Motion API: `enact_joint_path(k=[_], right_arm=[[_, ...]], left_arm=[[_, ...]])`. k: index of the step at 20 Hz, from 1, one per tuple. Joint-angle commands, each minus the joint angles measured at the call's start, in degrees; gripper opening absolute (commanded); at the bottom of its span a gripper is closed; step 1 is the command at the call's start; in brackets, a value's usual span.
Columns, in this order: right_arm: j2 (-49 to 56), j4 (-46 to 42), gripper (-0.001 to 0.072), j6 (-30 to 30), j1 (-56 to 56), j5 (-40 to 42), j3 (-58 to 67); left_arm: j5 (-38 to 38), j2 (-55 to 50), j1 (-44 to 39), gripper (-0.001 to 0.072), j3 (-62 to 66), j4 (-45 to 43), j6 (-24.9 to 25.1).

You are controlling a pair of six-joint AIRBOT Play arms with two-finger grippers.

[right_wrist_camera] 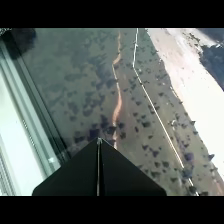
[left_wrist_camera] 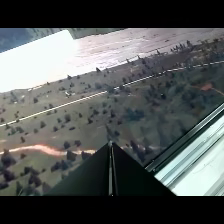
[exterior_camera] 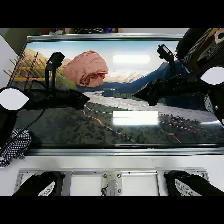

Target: Fold the clothes and pants, and hang the long-sleeved shirts on hangers.

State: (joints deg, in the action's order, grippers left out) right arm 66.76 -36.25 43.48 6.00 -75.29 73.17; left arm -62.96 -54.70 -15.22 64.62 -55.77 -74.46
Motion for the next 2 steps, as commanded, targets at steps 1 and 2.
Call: enact_joint_path(k=[1, 2], right_arm=[[0.04, 0.04, 0.0020, 0.04, 0.04, -0.04, 0.00], [0.04, 0.04, 0.0020, 0.04, 0.04, -0.04, 0.00]], left_arm=[[0.17, 0.04, -0.26, 0.0015, -0.09, -0.02, 0.07], [0.17, 0.04, -0.26, 0.0014, -0.09, -0.02, 0.07]])
